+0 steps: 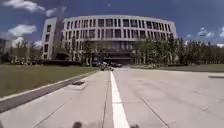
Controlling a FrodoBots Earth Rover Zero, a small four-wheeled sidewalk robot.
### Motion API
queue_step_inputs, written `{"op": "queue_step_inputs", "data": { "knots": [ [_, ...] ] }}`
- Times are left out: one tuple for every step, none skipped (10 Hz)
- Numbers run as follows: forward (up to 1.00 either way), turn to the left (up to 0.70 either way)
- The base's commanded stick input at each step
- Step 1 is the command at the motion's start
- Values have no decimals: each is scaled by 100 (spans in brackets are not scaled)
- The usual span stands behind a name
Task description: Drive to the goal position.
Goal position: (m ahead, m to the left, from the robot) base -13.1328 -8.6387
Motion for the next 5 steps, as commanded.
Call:
{"op": "queue_step_inputs", "data": {
  "knots": [
    [70, 2],
    [70, 2],
    [70, 2],
    [70, 2],
    [70, 2]
  ]
}}
